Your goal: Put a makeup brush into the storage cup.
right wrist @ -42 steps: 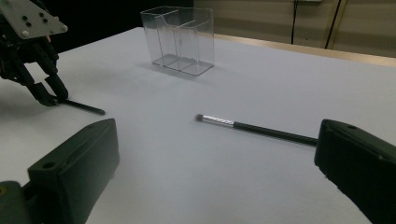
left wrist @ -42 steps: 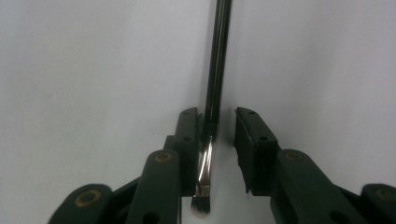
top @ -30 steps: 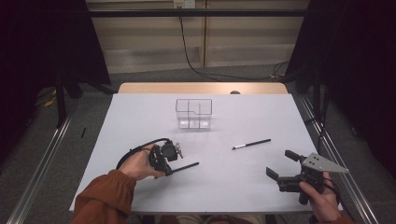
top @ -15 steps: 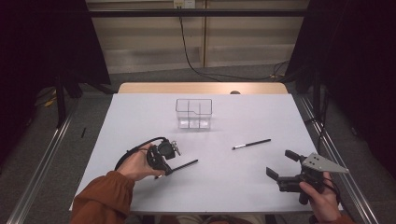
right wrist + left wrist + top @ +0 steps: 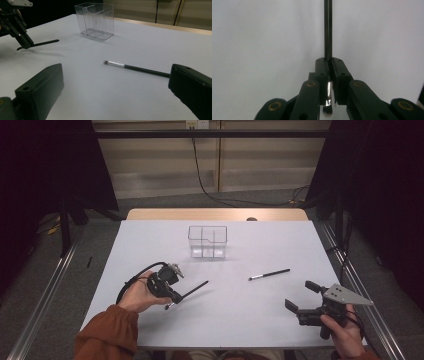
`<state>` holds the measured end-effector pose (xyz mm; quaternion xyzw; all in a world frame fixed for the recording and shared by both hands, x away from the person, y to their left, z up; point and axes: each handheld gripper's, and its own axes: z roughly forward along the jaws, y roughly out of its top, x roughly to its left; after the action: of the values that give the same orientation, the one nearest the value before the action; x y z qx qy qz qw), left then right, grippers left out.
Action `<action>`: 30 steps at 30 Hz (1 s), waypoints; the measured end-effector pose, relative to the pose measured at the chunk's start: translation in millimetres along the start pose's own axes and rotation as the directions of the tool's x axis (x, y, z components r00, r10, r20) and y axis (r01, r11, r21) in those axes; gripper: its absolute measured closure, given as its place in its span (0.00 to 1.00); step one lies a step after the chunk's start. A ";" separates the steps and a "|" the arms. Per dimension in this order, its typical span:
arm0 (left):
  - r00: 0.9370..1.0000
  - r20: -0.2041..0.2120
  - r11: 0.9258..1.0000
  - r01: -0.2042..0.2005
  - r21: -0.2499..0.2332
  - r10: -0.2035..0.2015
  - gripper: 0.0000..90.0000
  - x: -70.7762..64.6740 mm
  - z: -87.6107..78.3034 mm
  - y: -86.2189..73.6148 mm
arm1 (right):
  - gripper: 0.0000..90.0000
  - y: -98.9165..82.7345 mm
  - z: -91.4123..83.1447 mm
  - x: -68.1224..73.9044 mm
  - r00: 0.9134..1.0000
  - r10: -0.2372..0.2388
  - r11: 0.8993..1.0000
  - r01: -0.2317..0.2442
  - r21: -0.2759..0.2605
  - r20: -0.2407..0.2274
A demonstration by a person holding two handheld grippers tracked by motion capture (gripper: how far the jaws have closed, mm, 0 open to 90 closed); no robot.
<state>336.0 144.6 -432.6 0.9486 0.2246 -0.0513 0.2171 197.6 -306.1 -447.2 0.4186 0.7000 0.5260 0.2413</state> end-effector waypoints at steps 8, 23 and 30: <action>0.997 -0.067 0.988 0.033 -0.151 -0.043 0.93 -1.0 -5.4 -6.8 | 0.00 -0.1 -0.1 -0.2 1.000 -0.001 1.000 0.001 0.000 0.000; 0.994 -0.067 0.933 0.062 -0.354 -0.092 0.93 -5.7 -19.6 -19.0 | 0.00 0.2 0.8 -0.2 1.000 -0.001 1.000 0.001 -0.004 -0.002; 0.990 -0.077 0.903 0.075 -0.422 -0.119 0.93 -6.3 -23.4 -26.9 | 0.00 0.6 1.3 0.3 1.000 -0.001 1.000 0.001 -0.005 -0.005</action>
<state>318.2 173.9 -420.8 0.8691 0.2880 0.0352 0.4006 198.6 -305.1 -447.0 0.4164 0.6995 0.5286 0.2407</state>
